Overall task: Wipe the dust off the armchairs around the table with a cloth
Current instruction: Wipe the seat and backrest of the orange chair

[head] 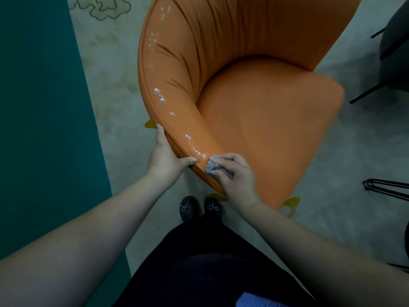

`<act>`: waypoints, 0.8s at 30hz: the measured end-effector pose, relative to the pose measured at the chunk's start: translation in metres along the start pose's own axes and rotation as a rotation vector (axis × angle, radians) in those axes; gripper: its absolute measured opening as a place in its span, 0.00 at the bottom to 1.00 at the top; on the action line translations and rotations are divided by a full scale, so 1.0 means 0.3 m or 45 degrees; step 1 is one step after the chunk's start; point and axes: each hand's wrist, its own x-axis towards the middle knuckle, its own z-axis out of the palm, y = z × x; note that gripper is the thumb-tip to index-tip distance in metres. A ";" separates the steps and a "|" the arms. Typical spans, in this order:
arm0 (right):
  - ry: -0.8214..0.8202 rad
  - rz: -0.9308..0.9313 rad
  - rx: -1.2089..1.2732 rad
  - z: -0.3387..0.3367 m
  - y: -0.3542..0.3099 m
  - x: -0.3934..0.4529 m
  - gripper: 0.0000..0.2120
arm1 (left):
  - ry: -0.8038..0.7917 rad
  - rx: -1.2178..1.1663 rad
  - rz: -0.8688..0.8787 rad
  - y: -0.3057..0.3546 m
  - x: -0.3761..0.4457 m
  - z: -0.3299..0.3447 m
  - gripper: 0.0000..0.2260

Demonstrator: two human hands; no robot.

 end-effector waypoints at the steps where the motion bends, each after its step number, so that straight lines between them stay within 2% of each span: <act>1: -0.013 -0.016 -0.011 -0.003 0.005 0.001 0.14 | -0.003 -0.007 -0.003 -0.001 -0.001 -0.002 0.58; 4: -0.042 -0.023 -0.058 -0.046 0.042 -0.048 0.18 | -0.025 -0.067 -0.021 -0.005 -0.001 -0.007 0.59; 7: 0.024 -0.057 -0.057 -0.030 0.045 -0.051 0.18 | -0.025 -0.141 -0.013 -0.016 0.005 -0.013 0.58; 12: -0.009 -0.128 -0.055 0.066 -0.003 0.080 0.17 | -0.025 -0.321 -0.049 -0.034 0.024 -0.024 0.53; 16: -0.010 -0.122 -0.131 0.032 0.013 0.030 0.18 | -0.055 -0.467 -0.062 -0.028 0.050 -0.060 0.48; 20: 0.104 0.049 -0.062 0.071 -0.020 0.070 0.11 | -0.059 -0.508 -0.083 -0.017 0.070 -0.063 0.48; 24: 0.113 -0.017 -0.069 0.090 -0.030 0.104 0.08 | -0.048 -0.534 -0.109 -0.025 0.068 -0.060 0.49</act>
